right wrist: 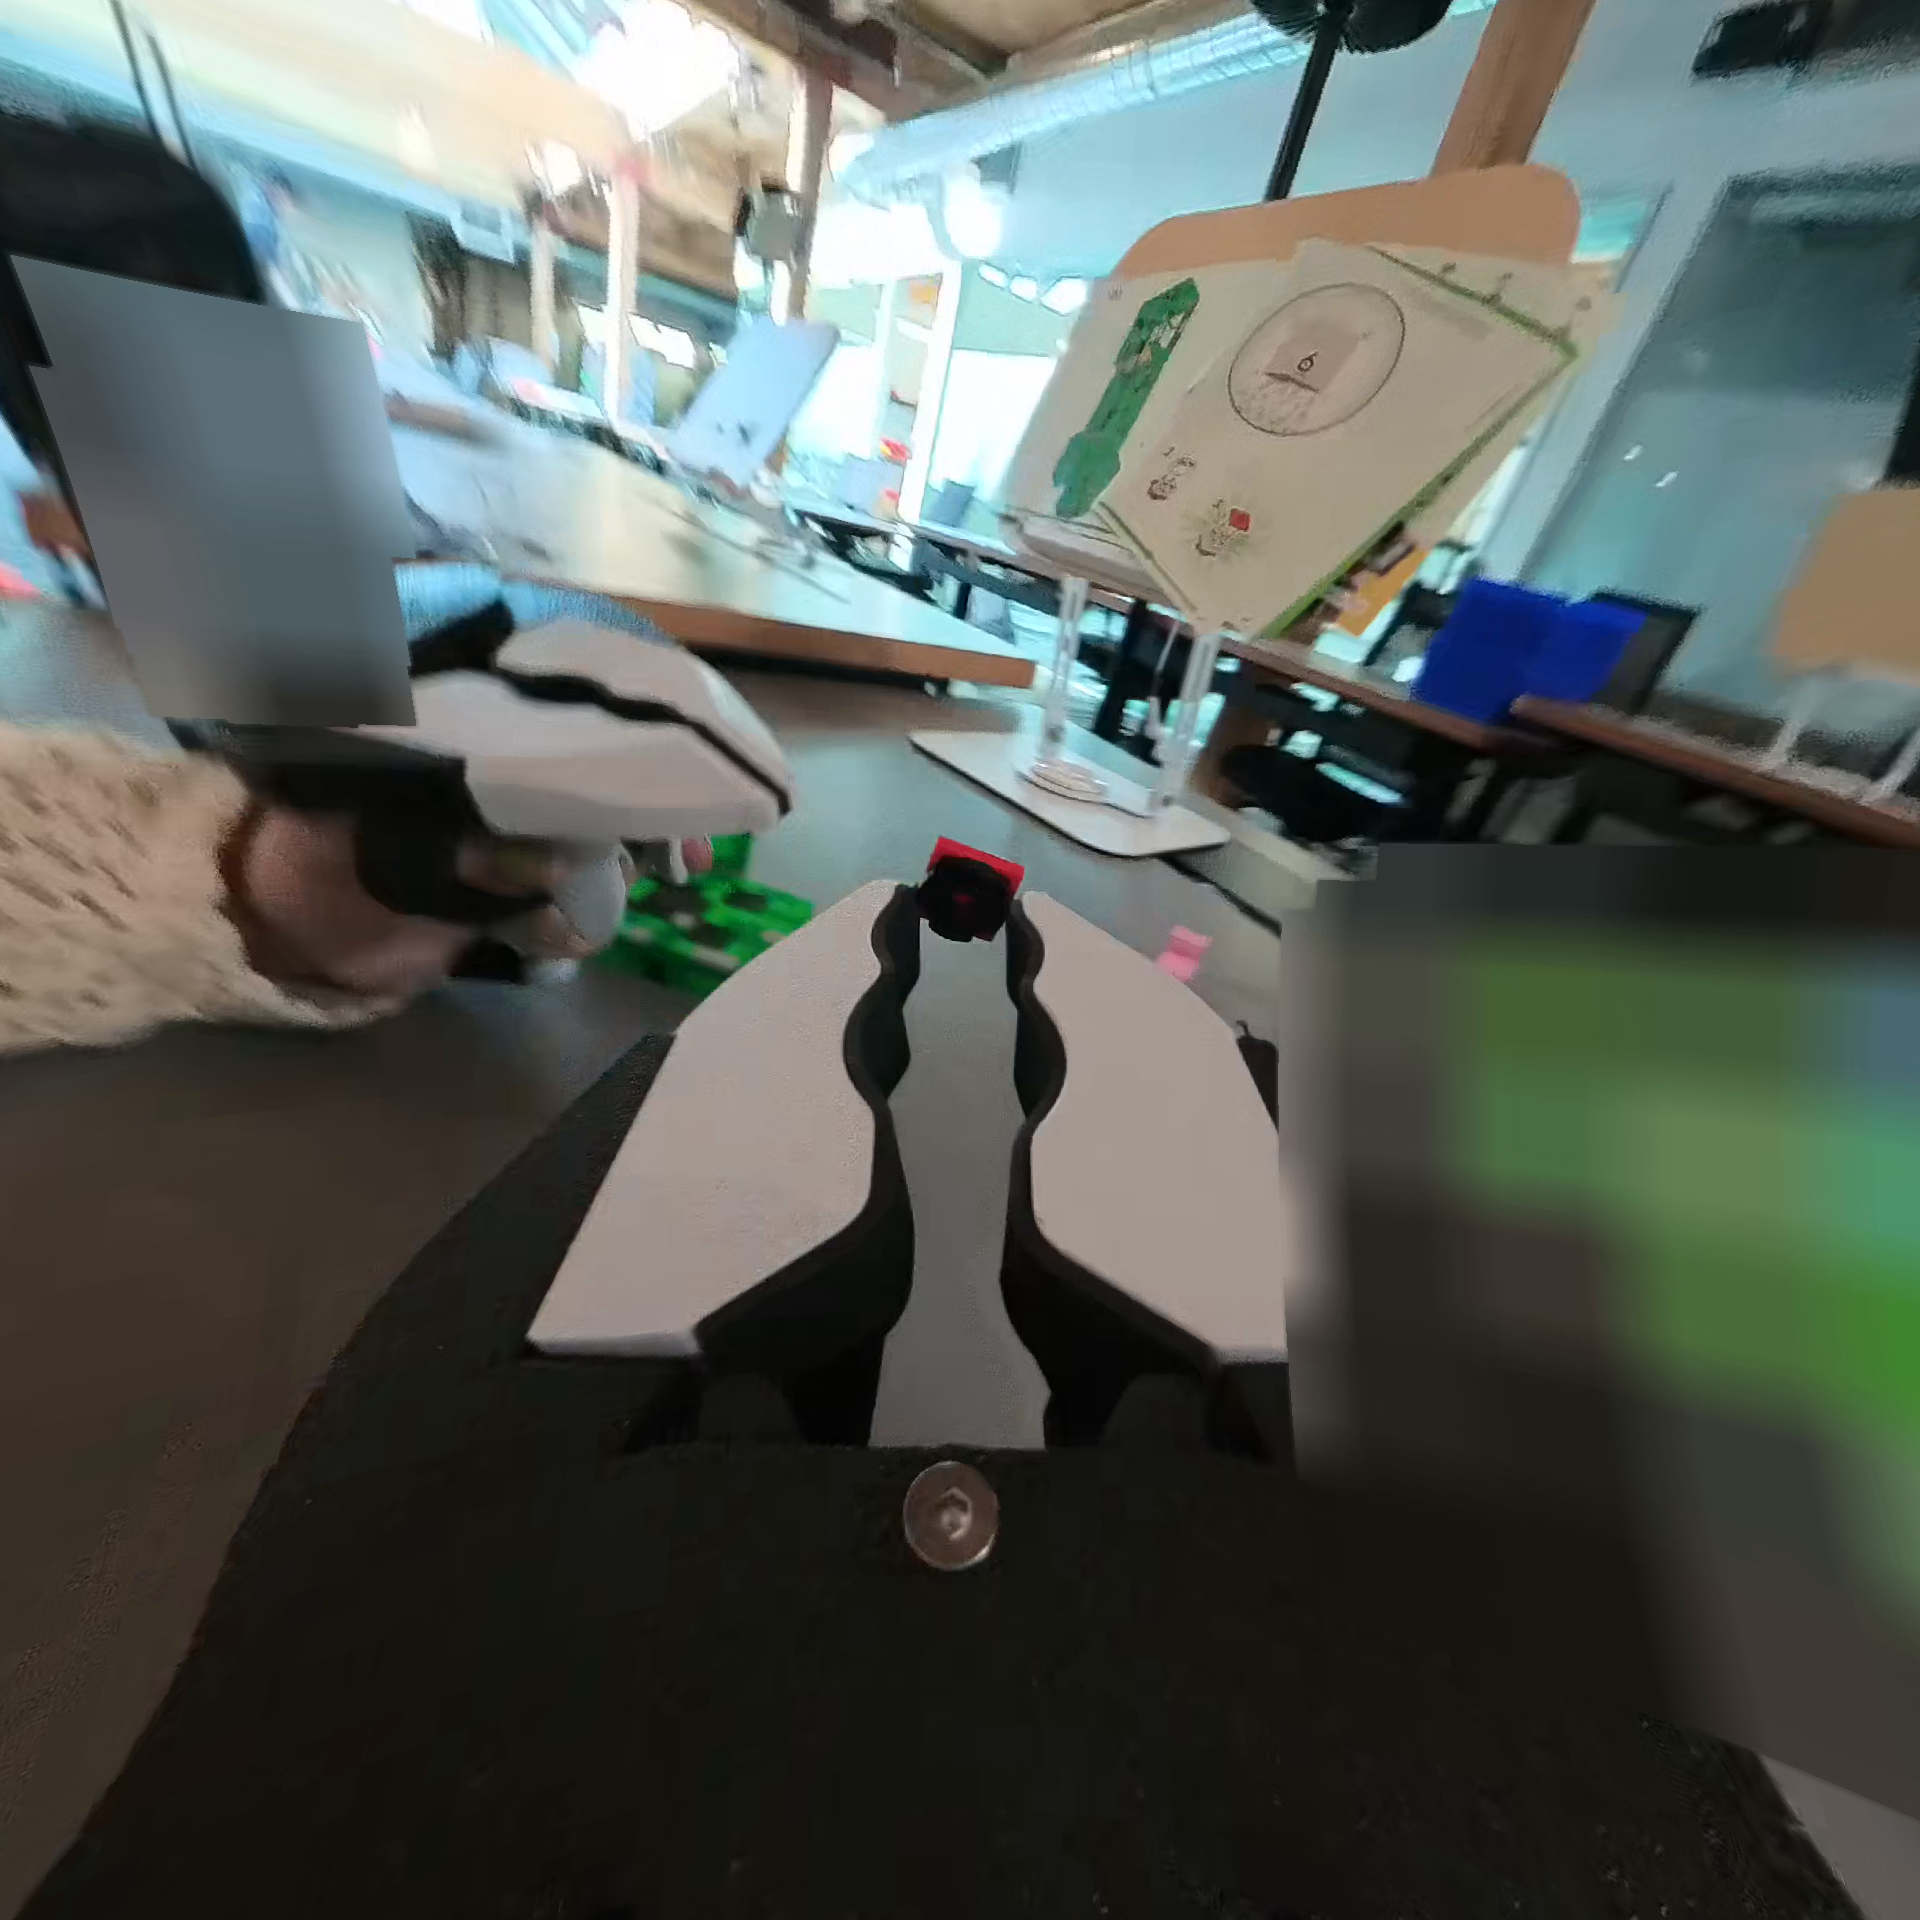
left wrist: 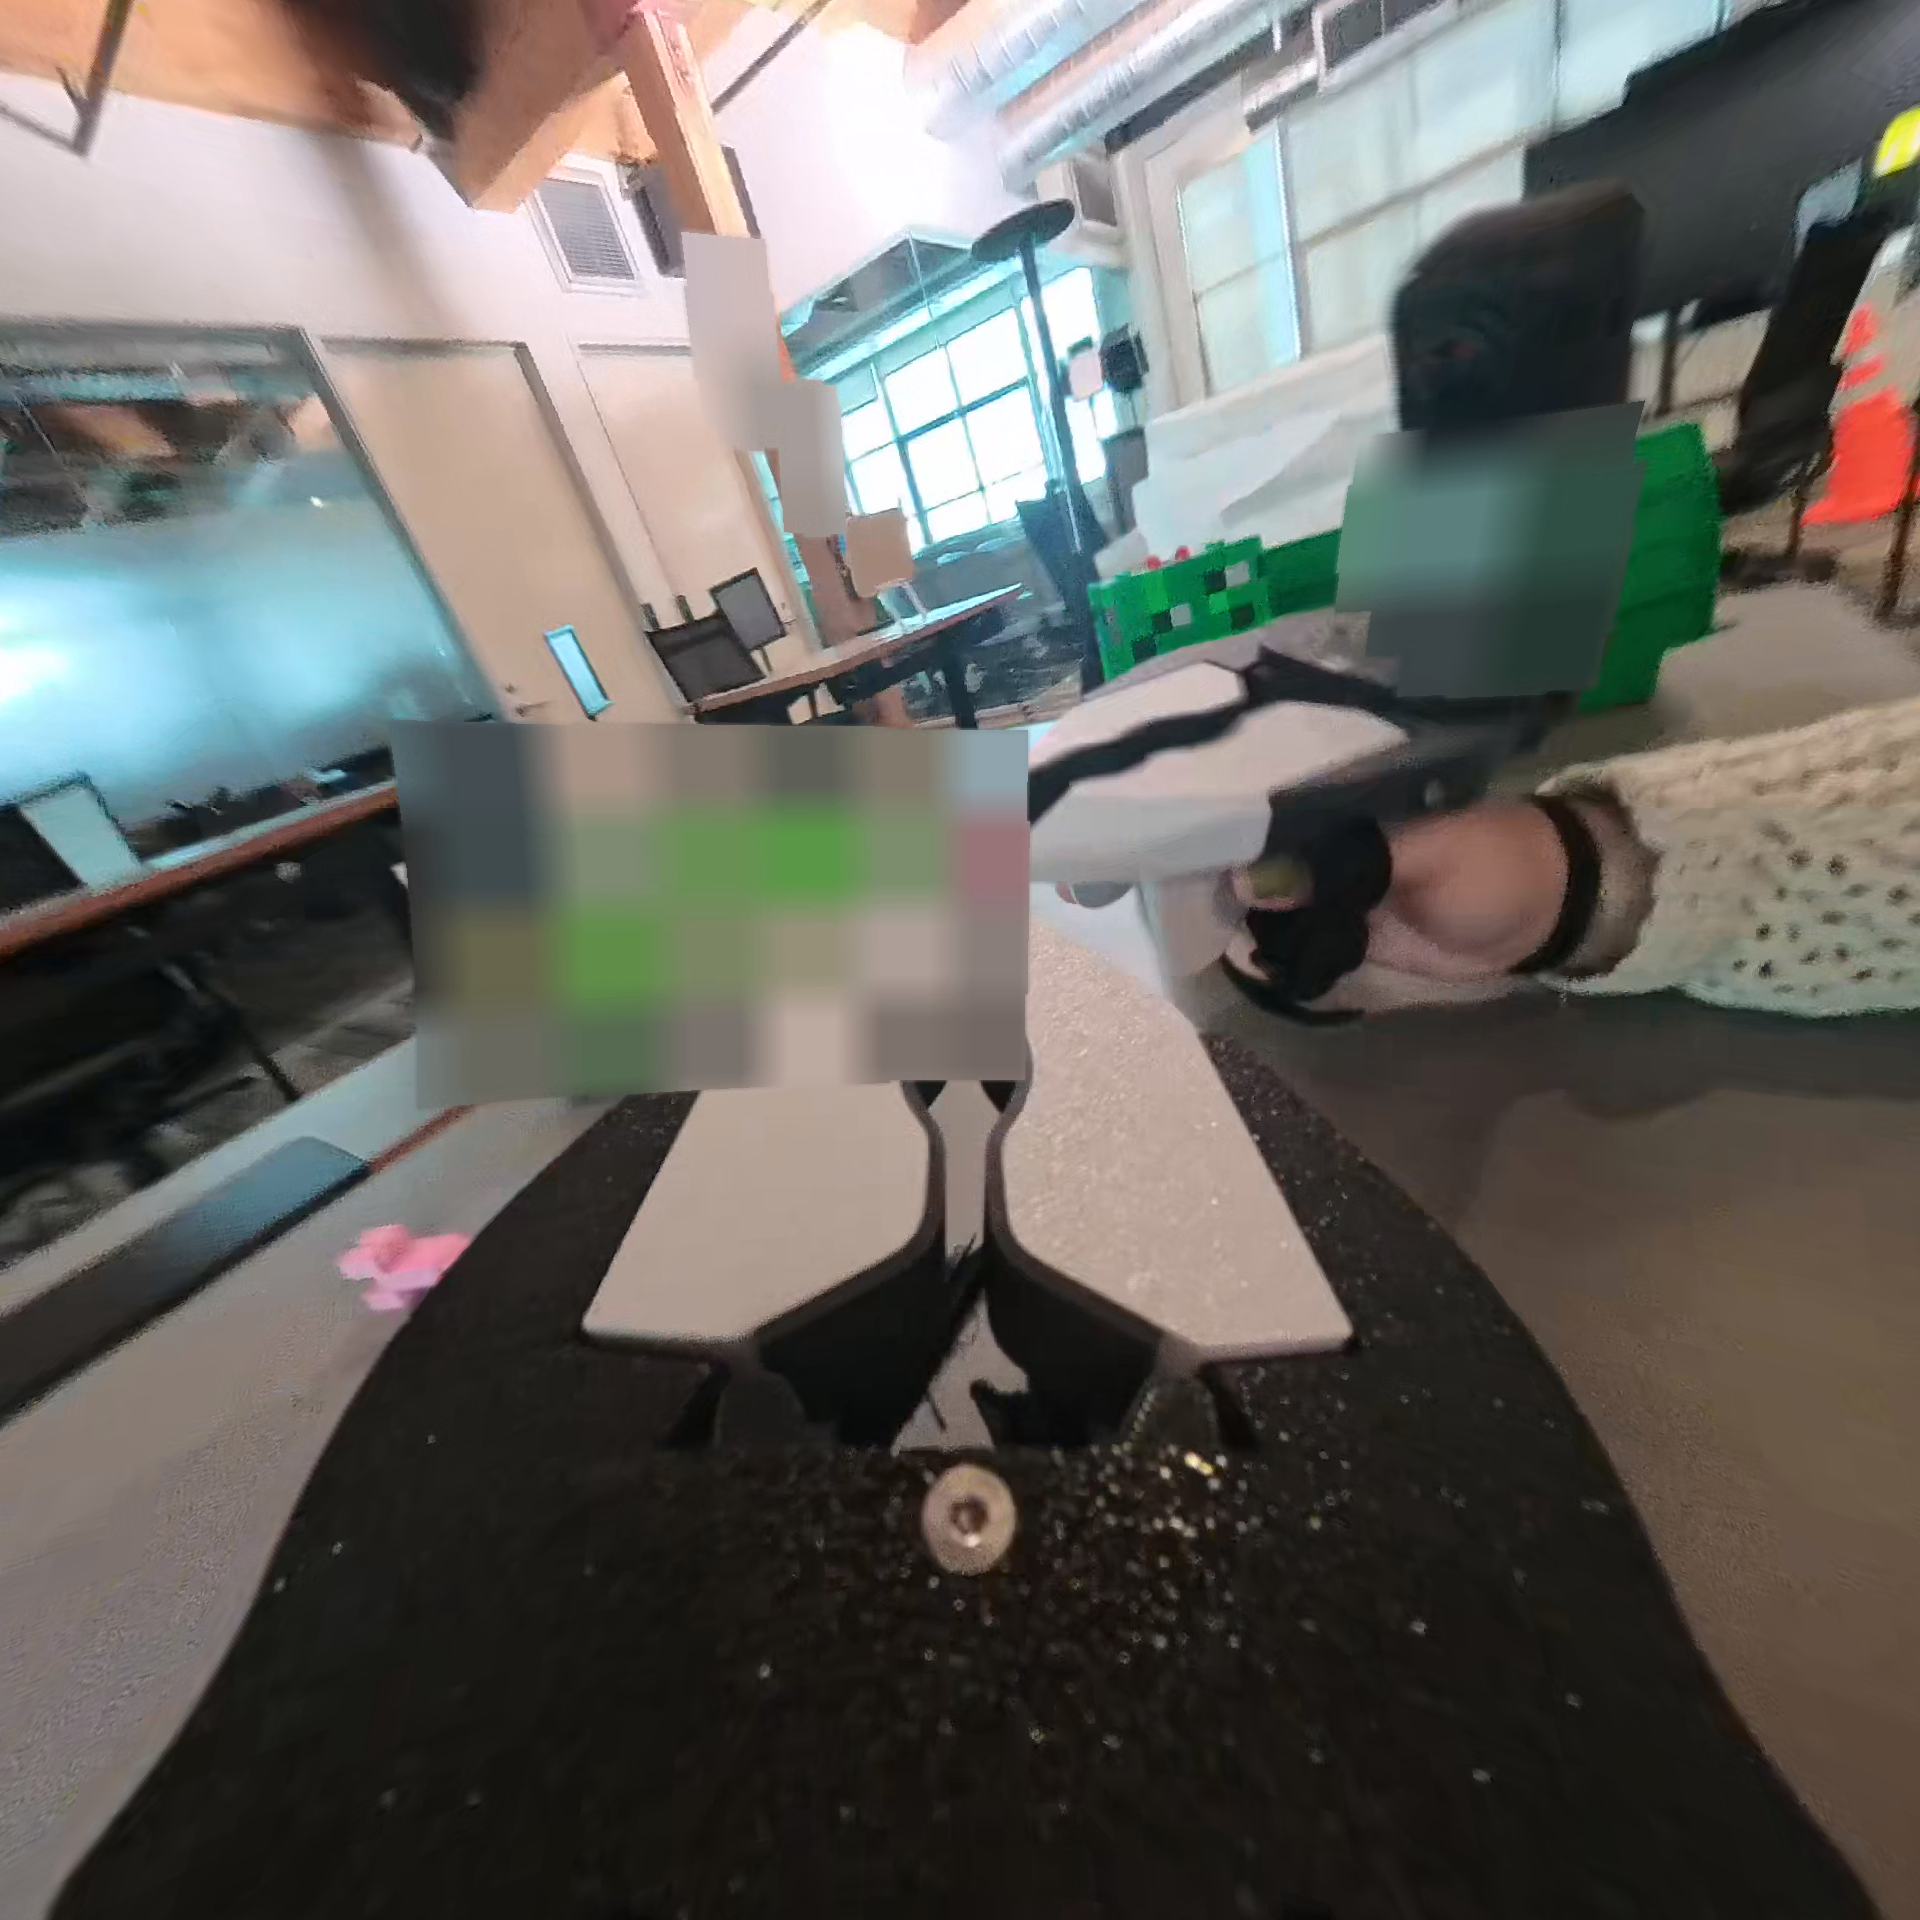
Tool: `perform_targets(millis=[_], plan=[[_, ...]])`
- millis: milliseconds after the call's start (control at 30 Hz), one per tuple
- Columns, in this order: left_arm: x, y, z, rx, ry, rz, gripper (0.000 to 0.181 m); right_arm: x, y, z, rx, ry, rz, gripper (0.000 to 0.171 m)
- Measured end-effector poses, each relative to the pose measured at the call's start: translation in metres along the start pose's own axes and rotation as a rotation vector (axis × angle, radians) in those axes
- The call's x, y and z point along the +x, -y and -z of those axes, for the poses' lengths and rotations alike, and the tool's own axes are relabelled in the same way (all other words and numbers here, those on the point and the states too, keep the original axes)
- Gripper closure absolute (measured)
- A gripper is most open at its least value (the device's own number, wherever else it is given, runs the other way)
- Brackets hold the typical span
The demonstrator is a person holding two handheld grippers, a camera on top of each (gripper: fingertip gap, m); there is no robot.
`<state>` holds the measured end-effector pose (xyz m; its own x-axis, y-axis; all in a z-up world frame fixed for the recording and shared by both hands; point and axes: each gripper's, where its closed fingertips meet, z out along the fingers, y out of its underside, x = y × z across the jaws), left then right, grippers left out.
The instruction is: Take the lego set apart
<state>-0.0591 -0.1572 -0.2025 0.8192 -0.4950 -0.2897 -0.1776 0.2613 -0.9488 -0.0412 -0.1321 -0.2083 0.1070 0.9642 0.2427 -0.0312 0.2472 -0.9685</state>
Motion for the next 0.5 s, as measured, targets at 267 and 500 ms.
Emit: perform_targets(millis=[267,500], plan=[[-0.002,-0.01,-0.004,-0.02,-0.041,0.138,0.171,-0.028,-0.01,-0.011,-0.107,-0.056,0.561,0.156],[-0.001,-0.005,-0.002,0.021,-0.124,0.283,0.167,-0.025,0.0,-0.007,-0.047,-0.092,0.592,0.156]])
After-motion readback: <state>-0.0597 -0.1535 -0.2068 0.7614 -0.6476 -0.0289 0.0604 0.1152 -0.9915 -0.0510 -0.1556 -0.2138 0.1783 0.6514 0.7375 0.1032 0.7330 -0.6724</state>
